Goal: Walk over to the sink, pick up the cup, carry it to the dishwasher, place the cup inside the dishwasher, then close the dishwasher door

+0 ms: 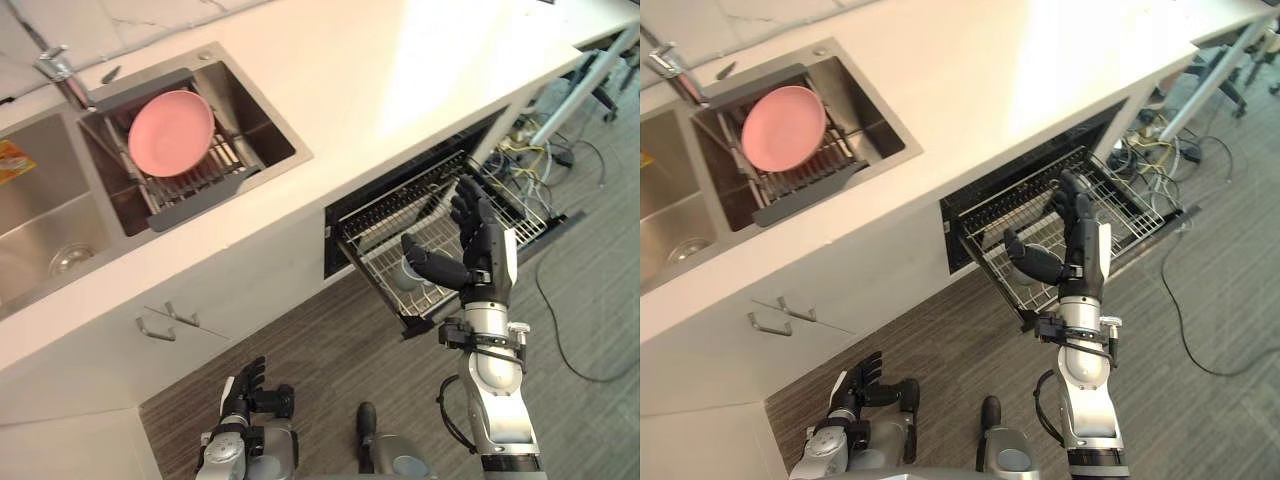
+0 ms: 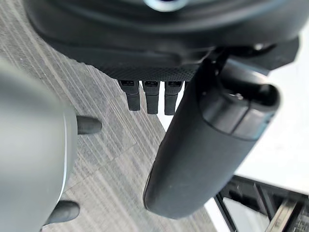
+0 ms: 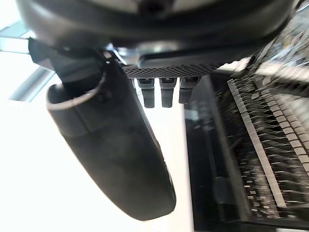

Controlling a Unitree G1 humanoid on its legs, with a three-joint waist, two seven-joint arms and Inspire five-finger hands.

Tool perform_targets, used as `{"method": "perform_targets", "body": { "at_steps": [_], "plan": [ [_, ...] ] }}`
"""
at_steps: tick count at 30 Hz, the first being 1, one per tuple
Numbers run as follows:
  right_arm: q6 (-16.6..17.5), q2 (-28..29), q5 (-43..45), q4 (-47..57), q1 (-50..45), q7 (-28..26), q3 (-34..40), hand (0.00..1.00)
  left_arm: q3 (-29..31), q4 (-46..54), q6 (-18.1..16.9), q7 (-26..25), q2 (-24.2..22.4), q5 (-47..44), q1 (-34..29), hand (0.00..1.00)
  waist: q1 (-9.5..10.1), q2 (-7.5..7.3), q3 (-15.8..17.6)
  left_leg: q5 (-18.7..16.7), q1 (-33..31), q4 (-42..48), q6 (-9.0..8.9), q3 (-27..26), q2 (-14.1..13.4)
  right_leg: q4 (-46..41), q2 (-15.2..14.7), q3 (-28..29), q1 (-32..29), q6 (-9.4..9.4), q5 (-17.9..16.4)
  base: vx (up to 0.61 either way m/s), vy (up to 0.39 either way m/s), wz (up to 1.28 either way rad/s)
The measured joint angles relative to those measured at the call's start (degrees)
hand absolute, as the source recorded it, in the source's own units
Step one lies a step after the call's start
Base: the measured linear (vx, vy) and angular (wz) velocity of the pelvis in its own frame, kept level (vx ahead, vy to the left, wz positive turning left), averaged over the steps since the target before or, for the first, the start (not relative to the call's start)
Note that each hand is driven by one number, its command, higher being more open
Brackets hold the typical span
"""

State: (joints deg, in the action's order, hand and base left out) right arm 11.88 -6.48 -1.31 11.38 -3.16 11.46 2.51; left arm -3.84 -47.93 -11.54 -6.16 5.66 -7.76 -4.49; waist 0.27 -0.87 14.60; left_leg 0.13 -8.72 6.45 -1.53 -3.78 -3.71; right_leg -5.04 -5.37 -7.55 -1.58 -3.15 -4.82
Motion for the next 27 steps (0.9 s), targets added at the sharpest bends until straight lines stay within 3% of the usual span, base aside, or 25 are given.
{"method": "perform_targets", "body": {
  "at_steps": [3,5,6,7,9,10,11,13,15,17,18,20,22,24,26,27],
  "plan": [
    [0.4,0.0,-2.6,2.9,0.3,-0.1,-0.3,0.90,0.0,-0.1,0.0,0.0,0.4,0.1,-0.4,0.90,0.47,-0.31,-0.5,-3.2,0.3,2.2,0.64,-0.1,2.0,-1.3,-2.3,-0.5,1.2,-1.58,-1.9,0.11,0.123,0.15],
    [0.7,0.0,-3.6,3.0,0.4,0.0,-0.2,0.90,0.0,-0.2,0.1,0.1,0.9,0.8,-0.7,0.90,0.29,-1.04,-0.8,-5.9,1.1,4.7,1.30,-1.9,3.5,-6.3,-5.0,-0.9,1.2,-3.15,-5.6,0.12,0.121,0.18],
    [0.7,-0.3,-3.9,2.7,0.7,0.0,-0.4,0.90,0.0,-0.7,0.0,0.1,1.0,1.0,-0.8,0.90,0.42,-1.23,-1.1,-7.5,2.2,5.4,1.86,-1.8,4.3,-12.8,-6.2,-0.5,-0.2,-4.40,-7.1,0.15,0.128,0.08],
    [0.7,-0.4,-4.5,2.3,0.8,-0.1,-0.7,0.90,-0.1,-1.4,-0.1,0.1,1.0,1.0,-1.0,0.90,0.36,-0.98,-1.3,-8.2,3.0,5.6,2.15,-1.7,4.4,-19.3,-6.8,-0.1,-2.6,-4.46,-7.0,0.20,0.178,0.12],
    [0.7,-0.5,-5.2,2.2,0.8,-0.4,-1.2,0.90,-0.1,-2.2,0.1,0.2,2.5,0.8,-1.9,0.90,0.10,-2.25,-1.7,-9.5,5.4,6.3,3.28,0.2,5.3,-34.2,-7.8,2.7,-7.5,-3.27,-4.2,0.25,0.157,0.42],
    [0.7,-1.2,-5.6,2.1,0.7,-0.6,-1.1,0.90,0.0,-2.3,0.4,-0.2,2.5,0.9,-2.1,0.90,-0.48,-2.47,-2.2,-10.2,6.3,7.2,3.97,2.4,5.1,-40.4,-6.6,5.1,-10.3,-2.91,-3.6,0.24,0.064,0.66],
    [0.7,-1.6,-5.7,2.1,0.8,-0.8,-1.2,0.90,0.0,-2.3,0.4,-0.1,2.7,1.0,-2.4,0.90,-0.88,-2.08,-2.4,-10.6,6.6,7.5,4.12,3.5,4.9,-41.5,-5.5,6.2,-11.3,-2.65,-5.6,0.41,0.030,0.95],
    [0.9,-5.0,-5.9,2.3,1.2,-1.7,-1.1,0.90,0.1,-2.5,0.4,-0.1,2.8,1.0,-2.5,0.90,-1.41,-2.53,-3.3,-11.3,8.1,6.9,4.21,8.9,4.6,-37.8,0.6,10.9,-14.6,-0.20,-10.2,0.33,-0.041,1.07],
    [0.9,-7.0,-5.9,2.2,1.7,-2.4,-0.7,0.90,0.1,-2.6,0.4,0.0,2.3,1.0,-2.4,0.90,-1.63,-2.58,-3.4,-11.7,8.8,7.1,3.40,11.3,4.5,-30.9,3.3,13.3,-16.1,-0.08,-10.1,0.30,-0.134,0.98],
    [0.9,-8.3,-5.8,2.2,1.9,-2.8,-0.6,0.90,0.0,-3.6,0.3,0.3,3.0,1.0,-2.7,0.90,-1.64,-3.86,-4.3,-13.6,9.1,9.5,1.22,11.8,6.0,-18.9,3.4,13.5,-15.7,1.50,-1.8,0.33,-0.159,0.98],
    [1.0,-9.7,-5.9,1.1,2.2,-2.8,-0.6,0.90,1.4,-5.5,0.7,0.0,2.1,1.0,-1.9,0.90,-2.07,-1.95,-5.0,-15.6,9.2,11.5,0.06,12.3,5.1,-20.5,3.6,12.3,-15.4,0.92,-0.8,0.25,-0.126,0.68],
    [0.6,-12.2,-5.9,0.6,1.6,-3.2,-0.5,0.90,2.6,-6.2,0.4,0.1,0.9,1.1,-2.4,0.90,-1.39,0.64,-6.6,-15.8,7.9,13.5,-0.35,12.1,2.5,-17.3,4.9,9.8,-13.1,2.16,-1.7,0.27,-0.118,0.53],
    [0.6,-13.0,-5.9,0.6,0.4,-3.8,0.5,0.90,3.9,-6.2,0.5,0.1,0.5,1.2,-2.5,0.90,-1.54,0.79,-6.6,-15.4,5.5,18.2,-1.08,11.5,1.4,-15.5,5.3,7.4,-11.3,2.88,-2.0,0.22,-0.138,0.58],
    [0.5,-13.9,-5.8,0.6,-0.9,-4.2,1.1,0.90,4.3,-5.8,0.8,0.2,0.4,1.0,-2.9,0.90,-1.52,0.51,-6.4,-14.2,3.8,23.5,-3.08,8.5,0.2,-13.8,5.3,5.7,-8.2,3.54,-2.0,0.18,-0.134,0.57],
    [0.5,-14.2,-5.8,0.6,-1.1,-4.3,1.1,0.90,5.0,-5.7,2.8,0.1,0.2,0.9,-2.5,0.90,-1.54,0.23,-6.2,-15.3,2.5,25.6,-2.87,4.2,-1.1,-12.0,4.6,4.3,-5.4,3.83,-2.1,0.09,-0.043,0.38],
    [0.5,-14.4,-5.8,0.6,-1.1,-4.3,1.1,0.90,5.0,-5.5,3.1,0.2,0.2,0.9,-2.5,0.90,-1.53,0.16,-6.2,-15.8,2.3,22.5,-2.35,2.0,-1.8,-11.9,4.2,3.8,-5.0,3.83,-2.1,0.03,0.011,0.25]
  ]
}}
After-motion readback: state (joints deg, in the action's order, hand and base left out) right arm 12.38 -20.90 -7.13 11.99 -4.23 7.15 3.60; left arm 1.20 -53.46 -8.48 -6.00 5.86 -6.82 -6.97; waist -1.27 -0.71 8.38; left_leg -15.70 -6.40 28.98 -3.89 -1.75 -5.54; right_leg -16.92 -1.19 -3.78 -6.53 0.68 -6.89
